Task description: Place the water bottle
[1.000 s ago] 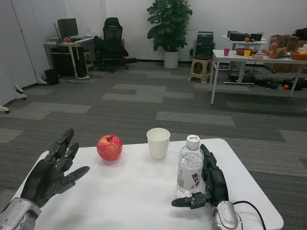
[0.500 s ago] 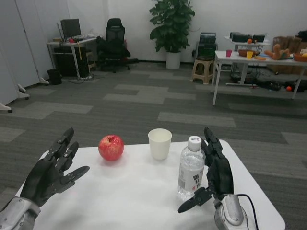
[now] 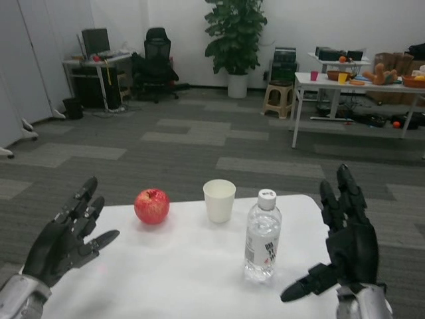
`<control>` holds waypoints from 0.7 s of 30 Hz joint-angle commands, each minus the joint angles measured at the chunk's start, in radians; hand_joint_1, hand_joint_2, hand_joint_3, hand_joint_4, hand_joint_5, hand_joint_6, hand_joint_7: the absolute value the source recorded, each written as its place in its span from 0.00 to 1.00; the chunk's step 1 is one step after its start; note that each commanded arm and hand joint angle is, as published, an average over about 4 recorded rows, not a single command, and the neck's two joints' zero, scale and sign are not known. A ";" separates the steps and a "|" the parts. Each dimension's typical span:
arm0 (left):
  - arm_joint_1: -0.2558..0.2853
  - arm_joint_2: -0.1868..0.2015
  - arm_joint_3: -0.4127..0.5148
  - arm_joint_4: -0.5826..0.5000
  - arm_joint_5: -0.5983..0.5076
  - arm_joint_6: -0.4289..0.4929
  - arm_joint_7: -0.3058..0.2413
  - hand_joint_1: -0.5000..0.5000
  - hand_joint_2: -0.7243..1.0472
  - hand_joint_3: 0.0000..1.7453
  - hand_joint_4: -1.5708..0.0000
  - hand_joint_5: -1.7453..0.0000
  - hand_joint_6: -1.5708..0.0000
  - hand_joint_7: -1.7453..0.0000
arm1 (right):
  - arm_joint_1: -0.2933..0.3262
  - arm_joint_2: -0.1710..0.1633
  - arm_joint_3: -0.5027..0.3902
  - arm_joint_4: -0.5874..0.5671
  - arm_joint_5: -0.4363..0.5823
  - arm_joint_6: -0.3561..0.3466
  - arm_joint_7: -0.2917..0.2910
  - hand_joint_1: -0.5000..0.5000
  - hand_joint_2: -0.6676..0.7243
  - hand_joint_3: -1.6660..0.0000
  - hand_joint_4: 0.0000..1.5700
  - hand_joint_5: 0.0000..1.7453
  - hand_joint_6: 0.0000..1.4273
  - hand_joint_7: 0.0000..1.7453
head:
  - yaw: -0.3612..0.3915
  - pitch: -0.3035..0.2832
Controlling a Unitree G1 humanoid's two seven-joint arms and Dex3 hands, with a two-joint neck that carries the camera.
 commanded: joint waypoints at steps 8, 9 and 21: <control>0.020 0.012 0.024 -0.014 -0.020 -0.012 0.004 0.00 1.00 0.03 1.00 0.94 1.00 1.00 | 0.103 0.001 -0.075 -0.193 0.103 -0.006 0.036 0.04 0.84 0.95 0.00 0.00 0.00 0.00 | -0.015 0.002; 0.022 0.014 0.025 -0.015 -0.022 -0.012 0.004 0.00 1.00 0.03 1.00 0.94 1.00 1.00 | 0.103 0.011 -0.085 -0.201 0.104 -0.006 0.040 0.04 0.83 0.95 0.00 0.00 0.00 0.00 | -0.015 0.001; 0.016 0.012 0.030 -0.015 -0.029 -0.012 0.004 0.00 1.00 0.04 1.00 0.94 1.00 1.00 | 0.079 0.020 -0.064 -0.210 0.070 0.013 0.046 0.04 0.82 0.95 0.00 0.00 0.00 0.00 | -0.019 -0.007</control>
